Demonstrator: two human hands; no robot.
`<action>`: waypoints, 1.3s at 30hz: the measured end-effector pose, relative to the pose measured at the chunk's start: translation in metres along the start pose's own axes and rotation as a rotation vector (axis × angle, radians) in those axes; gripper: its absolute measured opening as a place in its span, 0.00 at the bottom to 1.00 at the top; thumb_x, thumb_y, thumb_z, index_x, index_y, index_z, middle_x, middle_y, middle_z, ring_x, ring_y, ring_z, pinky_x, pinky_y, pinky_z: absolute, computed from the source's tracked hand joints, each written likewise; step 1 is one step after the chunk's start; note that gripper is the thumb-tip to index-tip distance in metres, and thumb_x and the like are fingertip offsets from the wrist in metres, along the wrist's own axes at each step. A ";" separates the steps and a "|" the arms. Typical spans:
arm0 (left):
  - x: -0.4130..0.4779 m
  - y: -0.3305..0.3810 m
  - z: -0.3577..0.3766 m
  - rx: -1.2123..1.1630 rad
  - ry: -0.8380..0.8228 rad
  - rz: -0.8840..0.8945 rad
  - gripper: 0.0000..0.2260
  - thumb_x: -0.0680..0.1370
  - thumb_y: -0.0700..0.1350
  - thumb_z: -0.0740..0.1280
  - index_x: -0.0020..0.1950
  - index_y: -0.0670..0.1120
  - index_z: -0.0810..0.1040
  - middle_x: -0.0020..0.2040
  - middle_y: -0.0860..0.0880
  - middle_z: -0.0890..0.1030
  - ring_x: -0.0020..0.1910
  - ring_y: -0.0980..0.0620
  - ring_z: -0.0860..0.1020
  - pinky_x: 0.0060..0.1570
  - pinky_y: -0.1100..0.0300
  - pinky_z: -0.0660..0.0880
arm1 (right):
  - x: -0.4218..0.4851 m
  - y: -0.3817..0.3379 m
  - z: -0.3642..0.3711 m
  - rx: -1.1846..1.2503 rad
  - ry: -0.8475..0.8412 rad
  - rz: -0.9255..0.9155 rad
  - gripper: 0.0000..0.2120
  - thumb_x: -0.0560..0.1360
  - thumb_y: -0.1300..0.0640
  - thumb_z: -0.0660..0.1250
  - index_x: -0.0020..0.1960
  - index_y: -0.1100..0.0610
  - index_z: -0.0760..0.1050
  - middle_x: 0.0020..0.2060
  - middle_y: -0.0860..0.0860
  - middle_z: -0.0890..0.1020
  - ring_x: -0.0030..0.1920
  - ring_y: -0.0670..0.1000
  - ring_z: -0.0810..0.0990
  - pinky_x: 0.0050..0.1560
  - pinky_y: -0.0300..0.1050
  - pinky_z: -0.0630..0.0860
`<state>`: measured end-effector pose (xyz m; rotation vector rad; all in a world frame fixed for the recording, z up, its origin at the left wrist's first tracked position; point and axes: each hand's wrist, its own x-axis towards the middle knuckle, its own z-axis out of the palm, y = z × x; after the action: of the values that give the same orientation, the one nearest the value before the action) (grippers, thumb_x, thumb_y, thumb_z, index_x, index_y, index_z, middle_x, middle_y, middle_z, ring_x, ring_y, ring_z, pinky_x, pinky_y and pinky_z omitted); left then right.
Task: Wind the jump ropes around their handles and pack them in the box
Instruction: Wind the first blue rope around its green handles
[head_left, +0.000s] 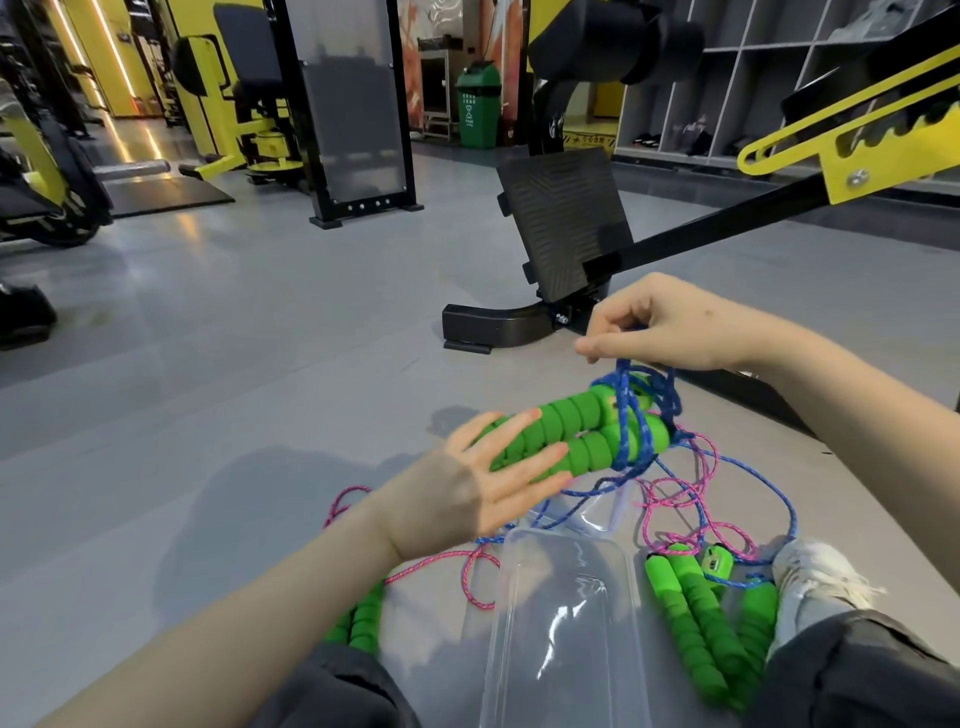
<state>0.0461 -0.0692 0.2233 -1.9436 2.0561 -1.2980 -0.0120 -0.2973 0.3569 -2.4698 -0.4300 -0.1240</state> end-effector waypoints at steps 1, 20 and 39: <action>0.004 0.004 -0.002 -0.028 0.025 0.006 0.14 0.83 0.37 0.53 0.66 0.44 0.71 0.63 0.46 0.78 0.62 0.34 0.75 0.58 0.43 0.73 | 0.000 0.003 -0.001 0.012 0.019 -0.001 0.11 0.74 0.54 0.67 0.36 0.59 0.79 0.24 0.51 0.70 0.26 0.43 0.66 0.30 0.31 0.65; -0.003 -0.014 0.004 0.120 0.106 -0.295 0.17 0.79 0.35 0.60 0.68 0.44 0.70 0.65 0.44 0.77 0.63 0.34 0.70 0.58 0.43 0.71 | 0.003 0.075 0.075 1.228 0.055 0.438 0.11 0.74 0.54 0.61 0.35 0.56 0.71 0.22 0.48 0.65 0.17 0.42 0.57 0.24 0.36 0.65; -0.035 -0.044 0.021 0.282 -0.031 -0.475 0.18 0.72 0.33 0.67 0.61 0.43 0.79 0.60 0.43 0.80 0.56 0.33 0.77 0.49 0.48 0.75 | 0.001 0.007 0.007 0.269 -0.421 0.331 0.12 0.80 0.54 0.58 0.52 0.60 0.75 0.23 0.53 0.70 0.35 0.56 0.83 0.47 0.46 0.76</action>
<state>0.1006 -0.0457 0.2176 -2.3679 1.3414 -1.5164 -0.0091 -0.2983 0.3468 -2.2536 -0.1875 0.5617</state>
